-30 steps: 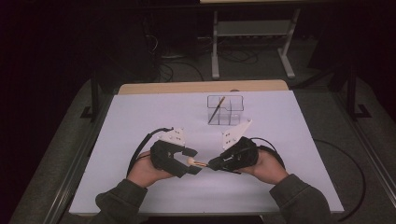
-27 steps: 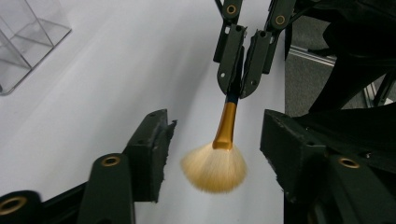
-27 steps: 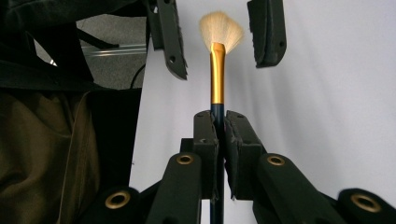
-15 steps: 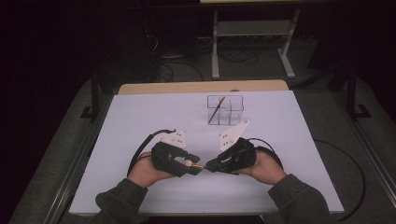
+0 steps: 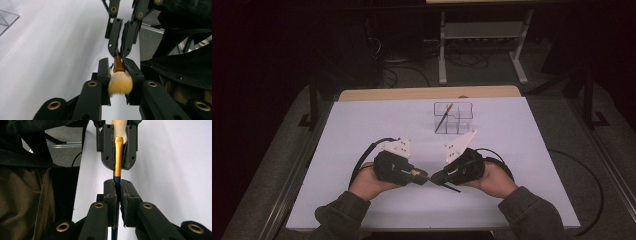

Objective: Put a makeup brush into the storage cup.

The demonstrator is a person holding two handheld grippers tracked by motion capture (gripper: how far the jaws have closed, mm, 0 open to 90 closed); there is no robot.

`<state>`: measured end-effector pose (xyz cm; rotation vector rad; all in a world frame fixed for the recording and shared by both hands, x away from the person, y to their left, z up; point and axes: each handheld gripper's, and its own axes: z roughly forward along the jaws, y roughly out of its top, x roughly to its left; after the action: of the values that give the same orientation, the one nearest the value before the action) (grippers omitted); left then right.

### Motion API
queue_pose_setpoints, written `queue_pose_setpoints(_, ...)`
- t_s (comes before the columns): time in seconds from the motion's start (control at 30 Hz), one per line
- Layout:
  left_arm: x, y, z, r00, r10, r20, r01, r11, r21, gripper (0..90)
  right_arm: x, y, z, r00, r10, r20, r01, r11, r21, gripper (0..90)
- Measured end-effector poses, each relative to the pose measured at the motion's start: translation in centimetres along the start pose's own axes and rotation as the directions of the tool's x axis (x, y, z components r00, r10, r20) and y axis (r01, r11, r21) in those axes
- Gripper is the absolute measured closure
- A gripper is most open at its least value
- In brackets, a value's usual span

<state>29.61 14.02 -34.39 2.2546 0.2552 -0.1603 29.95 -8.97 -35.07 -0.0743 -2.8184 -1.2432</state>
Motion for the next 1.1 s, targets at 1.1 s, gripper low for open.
queue_pose_setpoints(1.1, -0.8, 2.1, -0.1, 0.9993, 0.028, -0.024, -0.025, 0.9919, 0.125, 81.1, 0.3, 1.4, 1.4, 0.999, -0.045, 0.002, 0.045, 0.996, 0.076, 80.3)
